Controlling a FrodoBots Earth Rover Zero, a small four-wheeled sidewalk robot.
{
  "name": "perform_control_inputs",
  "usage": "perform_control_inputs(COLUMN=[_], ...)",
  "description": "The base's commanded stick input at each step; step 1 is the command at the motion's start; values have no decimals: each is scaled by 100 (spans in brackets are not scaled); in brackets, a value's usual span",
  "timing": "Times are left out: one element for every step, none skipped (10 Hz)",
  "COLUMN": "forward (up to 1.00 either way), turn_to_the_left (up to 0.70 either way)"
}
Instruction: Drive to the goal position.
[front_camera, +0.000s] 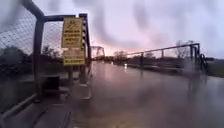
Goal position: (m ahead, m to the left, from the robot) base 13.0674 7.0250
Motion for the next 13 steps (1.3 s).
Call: perform_control_inputs(forward=[0, 0, 0, 0, 0, 0, 0, 0, 0, 0, 0, 0, 0], turn_to_the_left=[-19, 0, 0, 0, 0, 0, 0, 0, -3, -35, -68, -70, -70])
